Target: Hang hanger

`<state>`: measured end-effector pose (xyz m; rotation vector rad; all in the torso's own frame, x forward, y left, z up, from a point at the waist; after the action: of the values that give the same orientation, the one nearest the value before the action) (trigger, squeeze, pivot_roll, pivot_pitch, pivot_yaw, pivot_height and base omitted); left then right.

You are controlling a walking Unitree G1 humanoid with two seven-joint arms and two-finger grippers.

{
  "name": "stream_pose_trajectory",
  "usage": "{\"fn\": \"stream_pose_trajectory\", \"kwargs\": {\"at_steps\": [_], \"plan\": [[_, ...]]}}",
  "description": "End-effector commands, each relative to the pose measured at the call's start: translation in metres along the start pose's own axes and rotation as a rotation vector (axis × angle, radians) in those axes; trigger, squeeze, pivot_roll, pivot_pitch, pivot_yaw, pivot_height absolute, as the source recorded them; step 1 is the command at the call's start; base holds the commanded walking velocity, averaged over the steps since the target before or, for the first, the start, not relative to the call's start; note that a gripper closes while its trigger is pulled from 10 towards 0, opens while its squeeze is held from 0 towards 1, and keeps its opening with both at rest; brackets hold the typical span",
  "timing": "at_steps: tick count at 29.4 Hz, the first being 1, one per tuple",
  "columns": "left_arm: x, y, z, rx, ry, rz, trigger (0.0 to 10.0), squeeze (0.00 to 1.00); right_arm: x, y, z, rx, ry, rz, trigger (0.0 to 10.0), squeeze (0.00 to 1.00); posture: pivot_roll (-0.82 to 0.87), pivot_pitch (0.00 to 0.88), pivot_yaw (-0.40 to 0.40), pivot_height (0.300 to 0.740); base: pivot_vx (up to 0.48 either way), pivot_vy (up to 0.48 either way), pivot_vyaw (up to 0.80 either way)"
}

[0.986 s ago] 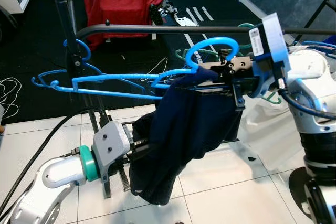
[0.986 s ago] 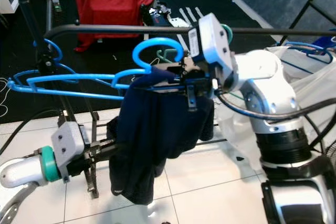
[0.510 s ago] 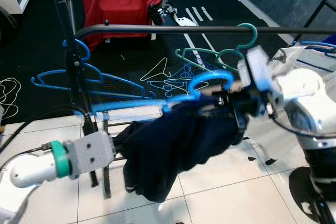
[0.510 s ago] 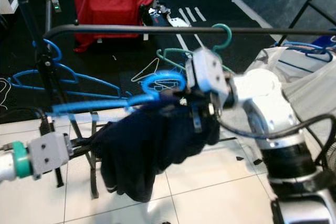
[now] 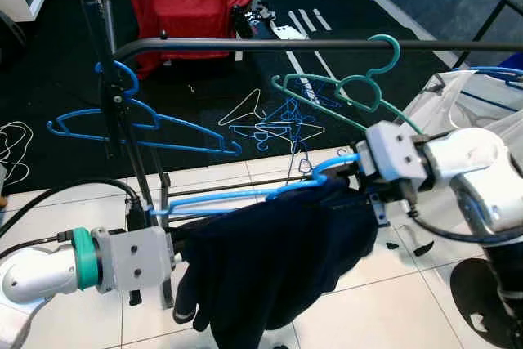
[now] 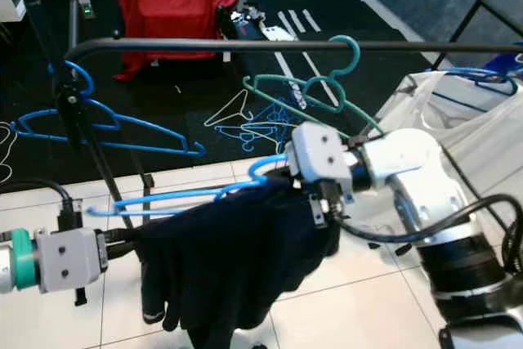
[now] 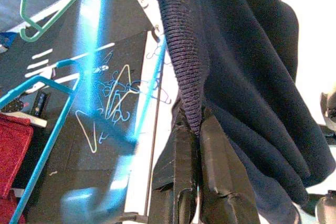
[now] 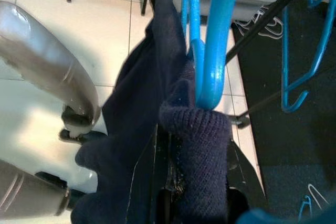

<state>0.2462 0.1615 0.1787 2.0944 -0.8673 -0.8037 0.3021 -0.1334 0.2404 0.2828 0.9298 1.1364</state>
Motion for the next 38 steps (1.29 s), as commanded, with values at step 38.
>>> {"fn": "stream_pose_trajectory", "kwargs": {"at_steps": [38], "plan": [[0.007,0.036,-0.016,0.142,-0.004,0.121,0.0,0.0,-0.008,-0.032,-0.047,0.061,0.299,-0.151,0.0,0.0,0.03,0.091,0.036,0.74,0.0,0.0,0.0]]}}
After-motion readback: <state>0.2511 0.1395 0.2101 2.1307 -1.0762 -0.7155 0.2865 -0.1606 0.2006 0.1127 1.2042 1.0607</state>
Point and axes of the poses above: a point about 5 cm out from each wrist's last joint towards the gripper, its own x axis pointing out of the wrist towards the gripper, its own y axis along the axis of the wrist's last joint, z = x × y, the point moved 3 cm from there along x, pointing out of the wrist towards the gripper, and after that the axes turned 10 degrees about -x, right-handed, at the moved point
